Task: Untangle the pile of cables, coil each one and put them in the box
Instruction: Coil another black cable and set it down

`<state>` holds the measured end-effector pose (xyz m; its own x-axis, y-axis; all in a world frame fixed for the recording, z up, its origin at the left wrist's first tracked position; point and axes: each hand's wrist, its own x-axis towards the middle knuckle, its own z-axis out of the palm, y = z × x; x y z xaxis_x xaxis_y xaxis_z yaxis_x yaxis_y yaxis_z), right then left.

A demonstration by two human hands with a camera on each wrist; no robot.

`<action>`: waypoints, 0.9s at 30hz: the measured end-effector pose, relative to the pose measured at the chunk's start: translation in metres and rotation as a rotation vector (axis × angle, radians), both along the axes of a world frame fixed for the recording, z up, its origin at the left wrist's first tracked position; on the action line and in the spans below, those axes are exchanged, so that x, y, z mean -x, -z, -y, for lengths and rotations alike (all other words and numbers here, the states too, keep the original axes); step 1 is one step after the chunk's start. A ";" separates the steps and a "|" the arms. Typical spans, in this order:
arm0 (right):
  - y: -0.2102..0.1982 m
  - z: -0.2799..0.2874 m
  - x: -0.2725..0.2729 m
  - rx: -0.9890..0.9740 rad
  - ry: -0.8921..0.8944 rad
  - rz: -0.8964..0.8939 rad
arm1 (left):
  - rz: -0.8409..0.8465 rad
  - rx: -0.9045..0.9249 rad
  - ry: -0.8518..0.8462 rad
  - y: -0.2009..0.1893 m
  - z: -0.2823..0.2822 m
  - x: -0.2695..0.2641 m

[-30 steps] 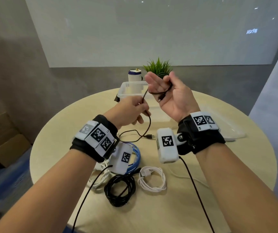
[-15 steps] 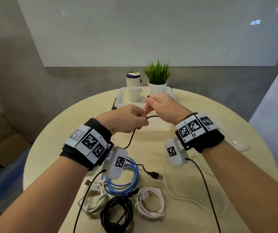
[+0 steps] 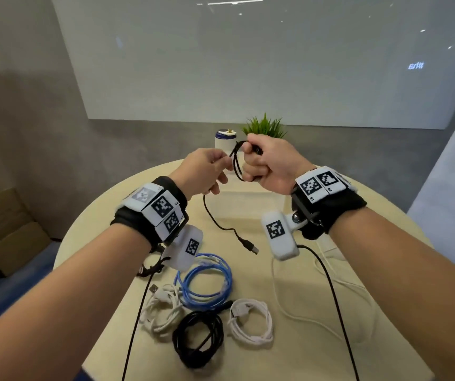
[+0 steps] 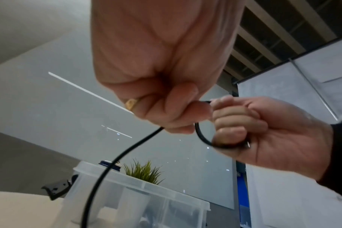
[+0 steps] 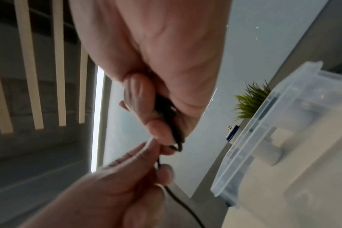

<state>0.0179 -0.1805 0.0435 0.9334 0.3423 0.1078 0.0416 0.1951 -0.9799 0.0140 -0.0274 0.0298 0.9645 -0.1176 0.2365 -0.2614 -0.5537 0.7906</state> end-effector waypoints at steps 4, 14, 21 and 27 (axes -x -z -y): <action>0.012 -0.009 0.023 -0.278 -0.013 -0.035 | -0.035 -0.070 0.057 0.020 -0.003 0.030; 0.017 -0.007 0.057 -0.143 0.177 0.136 | -0.180 -0.200 0.181 0.046 -0.005 0.077; 0.019 -0.002 0.065 -0.235 -0.094 0.072 | 0.175 -0.055 -0.153 0.044 0.000 0.056; 0.021 0.005 0.071 -0.264 -0.096 0.046 | 0.386 0.086 -0.298 0.042 -0.003 0.045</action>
